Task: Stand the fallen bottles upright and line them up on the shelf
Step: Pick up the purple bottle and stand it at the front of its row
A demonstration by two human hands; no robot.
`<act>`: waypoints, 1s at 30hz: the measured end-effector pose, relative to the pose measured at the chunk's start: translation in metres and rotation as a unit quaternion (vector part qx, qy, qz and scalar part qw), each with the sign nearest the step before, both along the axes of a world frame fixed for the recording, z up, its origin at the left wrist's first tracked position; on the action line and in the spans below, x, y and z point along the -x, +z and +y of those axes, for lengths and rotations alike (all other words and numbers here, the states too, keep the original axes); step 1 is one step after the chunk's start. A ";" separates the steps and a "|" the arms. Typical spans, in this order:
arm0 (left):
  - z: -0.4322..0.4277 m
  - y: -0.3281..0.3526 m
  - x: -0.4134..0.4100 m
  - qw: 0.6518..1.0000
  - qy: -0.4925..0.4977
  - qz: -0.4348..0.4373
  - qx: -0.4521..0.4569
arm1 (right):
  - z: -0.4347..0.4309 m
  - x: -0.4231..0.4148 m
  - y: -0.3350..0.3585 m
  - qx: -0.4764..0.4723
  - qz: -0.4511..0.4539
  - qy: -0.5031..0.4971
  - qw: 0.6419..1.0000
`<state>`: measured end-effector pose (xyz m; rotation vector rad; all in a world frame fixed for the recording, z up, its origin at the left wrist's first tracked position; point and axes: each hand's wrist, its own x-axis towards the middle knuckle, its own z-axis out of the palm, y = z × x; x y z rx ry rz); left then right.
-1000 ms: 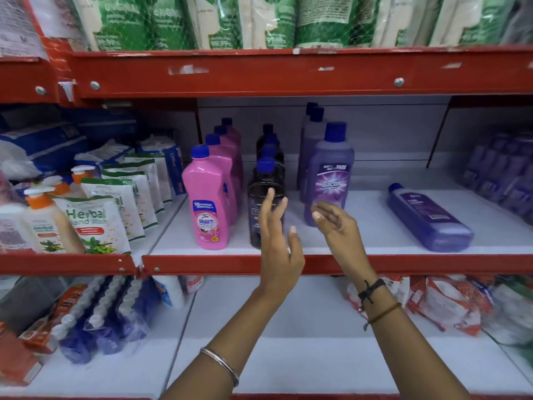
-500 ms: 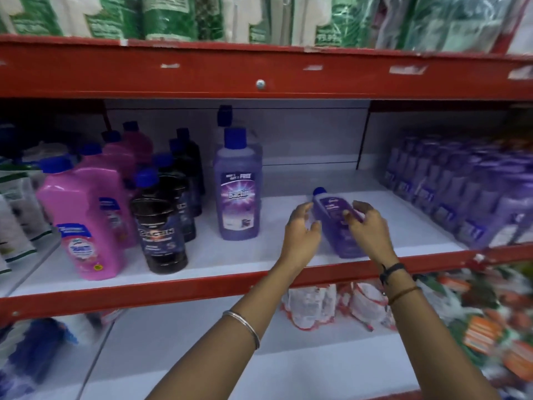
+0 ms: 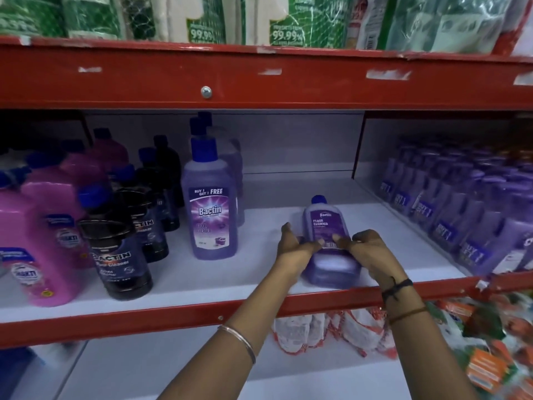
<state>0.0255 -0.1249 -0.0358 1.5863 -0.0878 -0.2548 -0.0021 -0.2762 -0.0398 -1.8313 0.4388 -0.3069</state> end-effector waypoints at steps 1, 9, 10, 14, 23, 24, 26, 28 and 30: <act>0.003 0.001 0.002 1.000 -0.001 -0.008 0.020 | 0.002 0.003 0.001 -0.022 -0.011 0.012 1.000; 0.049 0.022 0.017 0.988 -0.026 -0.148 0.042 | 0.052 0.035 0.027 -0.123 -0.127 0.117 0.977; 0.056 0.023 0.019 0.986 -0.016 -0.165 0.031 | 0.059 0.036 0.027 -0.109 -0.137 0.118 0.977; 0.091 0.023 0.034 0.978 0.017 -0.205 0.022 | 0.094 0.041 0.028 -0.082 -0.176 0.142 0.971; 0.177 0.009 0.052 0.962 0.092 -0.254 0.046 | 0.180 0.035 0.014 -0.029 -0.232 0.184 0.955; 0.183 0.007 0.053 0.960 0.097 -0.258 0.047 | 0.187 0.034 0.011 -0.032 -0.235 0.187 0.953; 0.195 0.003 0.052 0.957 0.106 -0.266 0.050 | 0.200 0.032 0.008 -0.038 -0.238 0.191 0.952; 0.202 0.000 0.052 0.954 0.113 -0.273 0.051 | 0.206 0.030 0.005 -0.042 -0.241 0.194 0.950; 0.207 -0.001 0.054 0.951 0.124 -0.278 0.051 | 0.212 0.031 0.002 -0.058 -0.246 0.189 0.949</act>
